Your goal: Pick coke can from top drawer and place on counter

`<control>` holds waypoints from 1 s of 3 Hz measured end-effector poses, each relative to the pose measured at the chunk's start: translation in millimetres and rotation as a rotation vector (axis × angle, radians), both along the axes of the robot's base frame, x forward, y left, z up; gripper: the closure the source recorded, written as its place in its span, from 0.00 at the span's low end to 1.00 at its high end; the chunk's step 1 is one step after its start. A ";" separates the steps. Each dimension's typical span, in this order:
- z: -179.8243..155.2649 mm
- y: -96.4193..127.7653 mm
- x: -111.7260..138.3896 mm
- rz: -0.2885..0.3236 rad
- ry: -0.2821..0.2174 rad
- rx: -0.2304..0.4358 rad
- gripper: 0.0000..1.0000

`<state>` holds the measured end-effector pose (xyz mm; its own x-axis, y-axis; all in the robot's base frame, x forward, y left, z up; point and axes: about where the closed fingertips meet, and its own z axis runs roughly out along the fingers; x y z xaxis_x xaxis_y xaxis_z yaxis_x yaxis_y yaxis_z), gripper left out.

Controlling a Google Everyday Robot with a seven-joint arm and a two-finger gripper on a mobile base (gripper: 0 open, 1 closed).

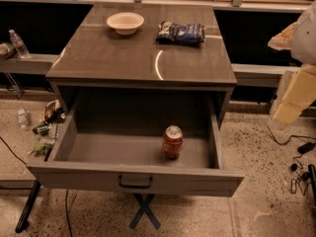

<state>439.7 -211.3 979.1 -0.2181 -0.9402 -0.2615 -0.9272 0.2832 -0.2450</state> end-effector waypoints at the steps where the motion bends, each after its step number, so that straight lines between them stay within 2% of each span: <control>1: -26.8 16.3 12.7 0.020 0.013 0.152 0.00; 2: -79.5 82.5 29.5 0.077 0.050 0.460 0.00; 3: -103.5 156.9 41.3 0.135 0.047 0.722 0.00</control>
Offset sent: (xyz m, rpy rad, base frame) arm 0.0388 0.1616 -0.0955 0.8705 0.1014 0.1446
